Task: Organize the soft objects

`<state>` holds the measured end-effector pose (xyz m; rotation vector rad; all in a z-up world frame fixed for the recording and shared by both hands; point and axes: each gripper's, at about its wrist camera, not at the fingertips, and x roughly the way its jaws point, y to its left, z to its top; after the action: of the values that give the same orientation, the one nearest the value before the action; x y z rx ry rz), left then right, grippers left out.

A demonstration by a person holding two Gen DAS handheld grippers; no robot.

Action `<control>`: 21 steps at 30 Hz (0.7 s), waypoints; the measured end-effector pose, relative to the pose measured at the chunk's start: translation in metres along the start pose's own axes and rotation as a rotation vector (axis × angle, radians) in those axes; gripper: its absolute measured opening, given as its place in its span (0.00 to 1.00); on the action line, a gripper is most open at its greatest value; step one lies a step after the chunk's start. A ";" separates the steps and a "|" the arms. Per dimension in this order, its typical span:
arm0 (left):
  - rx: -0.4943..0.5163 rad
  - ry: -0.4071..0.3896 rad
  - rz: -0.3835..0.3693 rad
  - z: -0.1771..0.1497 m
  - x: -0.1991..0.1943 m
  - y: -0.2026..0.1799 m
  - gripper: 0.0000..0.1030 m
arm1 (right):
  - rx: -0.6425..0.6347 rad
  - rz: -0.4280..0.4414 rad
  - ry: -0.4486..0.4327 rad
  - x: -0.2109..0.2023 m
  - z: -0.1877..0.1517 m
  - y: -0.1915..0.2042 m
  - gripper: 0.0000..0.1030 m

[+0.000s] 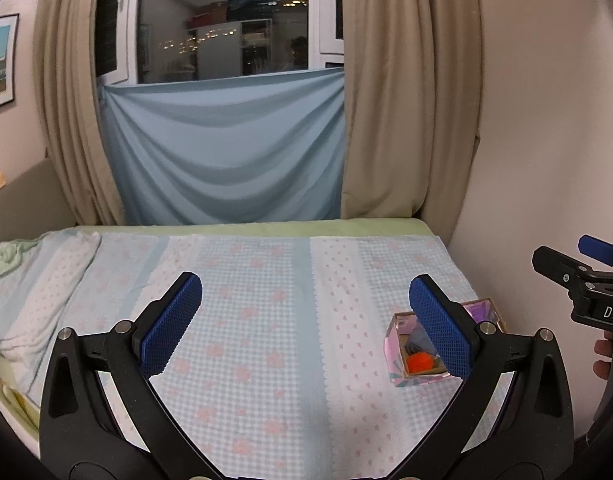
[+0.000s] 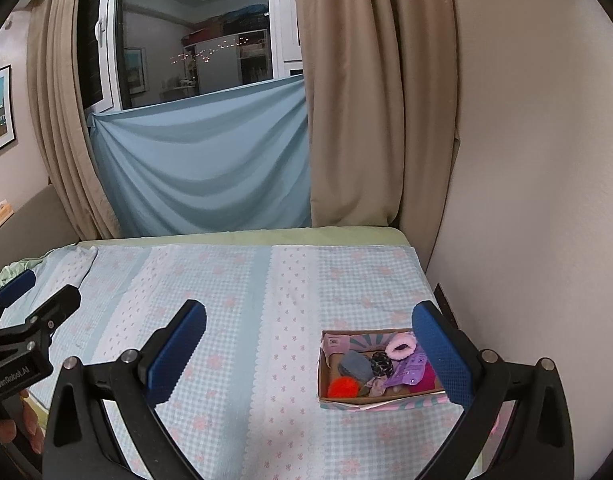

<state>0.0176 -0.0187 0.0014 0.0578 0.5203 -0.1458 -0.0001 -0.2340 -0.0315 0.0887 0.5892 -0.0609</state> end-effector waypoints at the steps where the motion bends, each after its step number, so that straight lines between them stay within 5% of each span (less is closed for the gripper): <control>1: 0.000 0.000 -0.001 0.001 0.001 0.001 1.00 | 0.000 -0.001 -0.001 -0.001 0.000 0.000 1.00; 21: -0.014 -0.017 0.005 0.000 -0.004 0.006 1.00 | -0.012 -0.004 -0.008 -0.001 -0.001 -0.001 1.00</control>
<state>0.0153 -0.0127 0.0033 0.0440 0.5043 -0.1380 -0.0014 -0.2348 -0.0316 0.0761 0.5821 -0.0613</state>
